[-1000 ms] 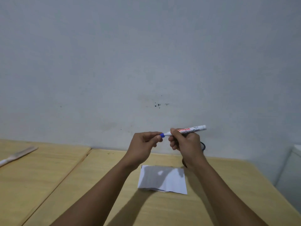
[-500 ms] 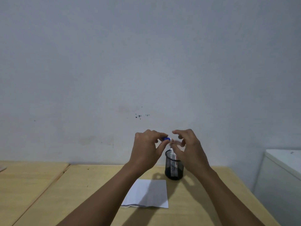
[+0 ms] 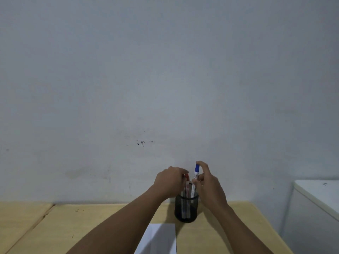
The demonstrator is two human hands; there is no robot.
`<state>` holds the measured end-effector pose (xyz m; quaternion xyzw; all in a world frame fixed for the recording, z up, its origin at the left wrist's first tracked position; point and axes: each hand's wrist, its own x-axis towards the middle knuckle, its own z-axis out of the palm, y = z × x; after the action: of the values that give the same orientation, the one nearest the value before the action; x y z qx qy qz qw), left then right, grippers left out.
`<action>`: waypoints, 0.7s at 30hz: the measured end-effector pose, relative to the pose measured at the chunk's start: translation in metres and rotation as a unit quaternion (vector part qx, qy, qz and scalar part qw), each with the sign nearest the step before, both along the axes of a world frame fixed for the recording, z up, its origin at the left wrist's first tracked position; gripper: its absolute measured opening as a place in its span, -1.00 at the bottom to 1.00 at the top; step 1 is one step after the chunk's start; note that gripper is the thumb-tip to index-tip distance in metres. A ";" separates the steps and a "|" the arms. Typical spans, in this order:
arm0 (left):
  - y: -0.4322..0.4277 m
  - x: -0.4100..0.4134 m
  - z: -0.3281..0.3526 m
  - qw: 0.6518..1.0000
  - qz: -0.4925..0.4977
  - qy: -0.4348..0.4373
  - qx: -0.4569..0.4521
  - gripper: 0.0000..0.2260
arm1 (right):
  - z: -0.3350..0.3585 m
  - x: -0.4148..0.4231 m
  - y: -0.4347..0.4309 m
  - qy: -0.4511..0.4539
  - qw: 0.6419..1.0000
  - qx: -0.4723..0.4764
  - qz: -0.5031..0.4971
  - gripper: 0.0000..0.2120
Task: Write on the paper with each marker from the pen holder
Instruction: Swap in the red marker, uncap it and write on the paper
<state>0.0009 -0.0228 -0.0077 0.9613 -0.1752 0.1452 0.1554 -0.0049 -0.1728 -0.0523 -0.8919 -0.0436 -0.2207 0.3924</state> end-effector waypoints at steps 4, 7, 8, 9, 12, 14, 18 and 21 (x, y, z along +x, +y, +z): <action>-0.005 0.013 -0.010 0.999 -0.001 0.045 -0.007 -0.73 | -0.011 0.006 0.000 0.028 0.998 -0.049 0.006 -0.49; -0.005 0.020 -0.012 0.998 0.002 0.051 -0.023 -0.77 | -0.014 0.010 -0.002 0.035 0.995 -0.097 -0.009 -0.59; -0.005 0.021 -0.012 0.999 0.006 0.046 -0.029 -0.77 | -0.016 0.011 -0.003 0.040 0.993 -0.108 -0.010 -0.58; -0.004 0.022 -0.013 0.999 0.013 0.035 -0.032 -0.76 | -0.018 0.011 -0.004 0.042 0.993 -0.113 -0.007 -0.57; -0.003 0.025 -0.018 0.999 0.024 0.001 -0.038 -0.80 | -0.021 0.012 -0.009 0.050 0.992 -0.117 0.012 -0.53; -0.002 0.023 -0.021 0.998 0.024 -0.021 -0.050 -0.81 | -0.021 0.009 -0.010 0.045 0.994 -0.102 0.021 -0.50; 0.001 0.019 -0.023 0.993 -0.014 -0.028 -0.110 -0.88 | -0.015 0.001 -0.008 -0.012 0.999 -0.036 -0.005 -0.46; 0.005 0.014 -0.020 0.975 -0.042 0.018 -0.218 -0.89 | -0.005 -0.002 -0.004 -0.035 0.999 0.011 -0.010 -0.55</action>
<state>0.0150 -0.0182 -0.0273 0.8985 -0.1765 0.1555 0.3706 -0.0072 -0.1765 -0.0569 -0.8797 -0.0456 -0.2563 0.3979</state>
